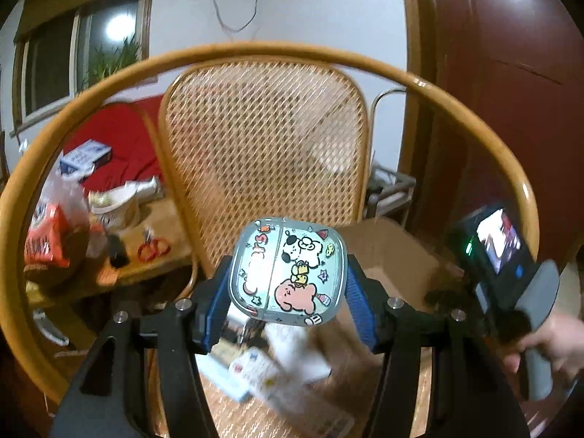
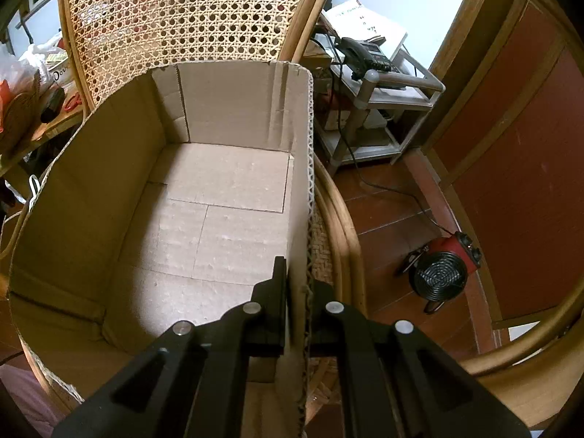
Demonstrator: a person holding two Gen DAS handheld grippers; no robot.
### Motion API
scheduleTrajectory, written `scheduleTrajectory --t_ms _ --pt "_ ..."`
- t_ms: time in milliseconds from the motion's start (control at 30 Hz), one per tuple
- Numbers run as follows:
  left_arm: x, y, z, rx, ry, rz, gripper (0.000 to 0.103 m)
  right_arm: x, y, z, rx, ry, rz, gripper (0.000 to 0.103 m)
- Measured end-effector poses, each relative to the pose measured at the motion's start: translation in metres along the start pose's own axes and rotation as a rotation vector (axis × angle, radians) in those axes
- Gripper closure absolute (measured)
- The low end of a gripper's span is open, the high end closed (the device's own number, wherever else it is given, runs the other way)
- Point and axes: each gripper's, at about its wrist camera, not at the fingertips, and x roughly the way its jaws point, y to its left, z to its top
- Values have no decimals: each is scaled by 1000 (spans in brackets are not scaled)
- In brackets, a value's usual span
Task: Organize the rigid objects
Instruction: 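Lift the pouch with the left gripper and carry it over the box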
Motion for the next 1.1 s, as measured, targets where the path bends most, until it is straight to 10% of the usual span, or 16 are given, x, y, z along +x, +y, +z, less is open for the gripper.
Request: scheduleTrajectory --t_ms 500,1100 --pt "36 -40 10 -11 24 -39 46 0 -1 0 2 4 6 96" --pt "93 -65 -27 2 269 -3 46 -1 0 0 -7 0 2 95"
